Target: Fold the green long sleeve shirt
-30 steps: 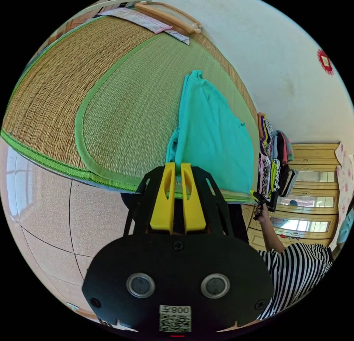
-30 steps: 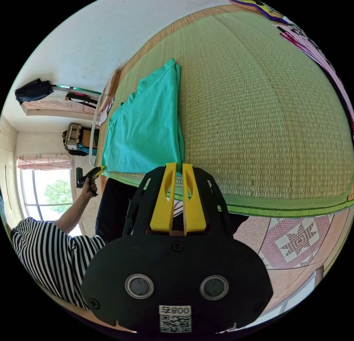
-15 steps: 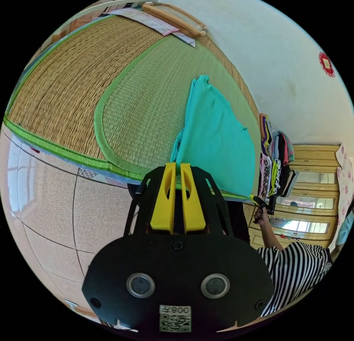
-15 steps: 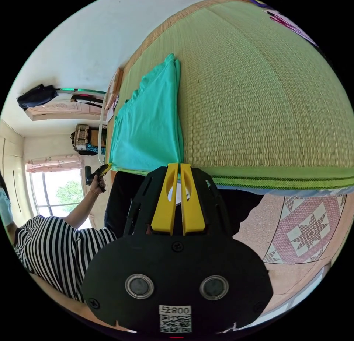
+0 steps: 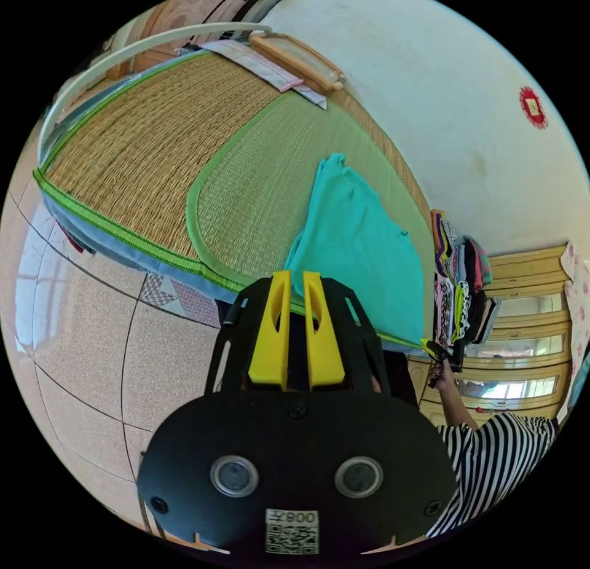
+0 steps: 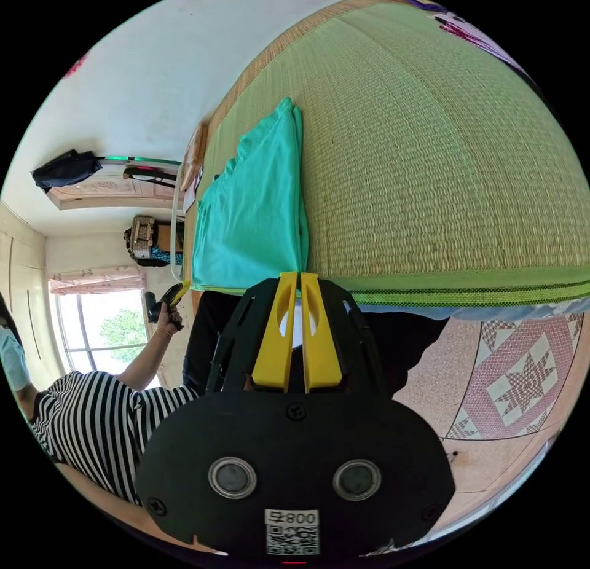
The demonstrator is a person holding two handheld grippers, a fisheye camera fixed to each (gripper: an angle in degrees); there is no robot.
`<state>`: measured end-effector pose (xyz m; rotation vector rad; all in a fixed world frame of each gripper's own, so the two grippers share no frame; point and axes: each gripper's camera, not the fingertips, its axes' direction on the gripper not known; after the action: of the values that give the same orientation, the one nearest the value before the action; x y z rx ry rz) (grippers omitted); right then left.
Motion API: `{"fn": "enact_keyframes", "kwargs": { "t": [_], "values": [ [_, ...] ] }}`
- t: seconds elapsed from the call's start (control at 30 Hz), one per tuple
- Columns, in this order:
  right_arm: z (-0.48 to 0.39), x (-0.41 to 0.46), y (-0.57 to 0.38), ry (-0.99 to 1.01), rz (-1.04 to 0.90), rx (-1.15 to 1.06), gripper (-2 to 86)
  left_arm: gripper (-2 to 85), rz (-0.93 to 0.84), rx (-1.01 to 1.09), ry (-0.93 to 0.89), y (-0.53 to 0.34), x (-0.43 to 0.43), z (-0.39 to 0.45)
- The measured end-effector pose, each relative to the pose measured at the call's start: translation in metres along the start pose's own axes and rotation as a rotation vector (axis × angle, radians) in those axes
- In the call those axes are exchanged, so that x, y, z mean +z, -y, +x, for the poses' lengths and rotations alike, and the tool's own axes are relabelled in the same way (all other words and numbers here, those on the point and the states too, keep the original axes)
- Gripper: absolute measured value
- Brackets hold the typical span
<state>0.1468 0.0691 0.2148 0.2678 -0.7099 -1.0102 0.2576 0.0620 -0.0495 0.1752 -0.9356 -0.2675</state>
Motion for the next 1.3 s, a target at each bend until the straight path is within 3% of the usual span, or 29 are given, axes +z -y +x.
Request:
{"fn": "enact_keyframes", "kwargs": {
  "t": [0.1, 0.37, 0.57, 0.73, 0.97, 1.3],
  "values": [
    [-0.007, -0.001, -0.012, 0.024, 0.019, -0.008, 0.5, 3.8, -0.035, 0.168, -0.023, -0.002, -0.015, 0.077],
    [-0.024, 0.005, -0.039, 0.083, 0.056, -0.023, 0.6, 4.6, -0.352, 0.710, -0.184, -0.019, 0.029, 0.357],
    [-0.042, 0.012, -0.055, 0.128, 0.073, -0.047, 0.6, 8.8, -0.392, 1.095, -0.056, -0.060, 0.025, 0.552],
    [-0.056, 0.023, -0.060, 0.145, 0.066, -0.078, 0.6, 10.0, -0.397, 1.340, 0.105, -0.098, 0.012, 0.661],
    [-0.065, 0.054, -0.068, 0.138, 0.036, -0.080, 0.5, 4.8, -0.384, 1.398, 0.308, -0.115, -0.017, 0.744],
    [-0.040, 0.075, -0.084, 0.237, 0.159, -0.011, 0.6, 1.2, -0.359, 1.105, 0.143, -0.052, -0.115, 0.785]
  ]
}}
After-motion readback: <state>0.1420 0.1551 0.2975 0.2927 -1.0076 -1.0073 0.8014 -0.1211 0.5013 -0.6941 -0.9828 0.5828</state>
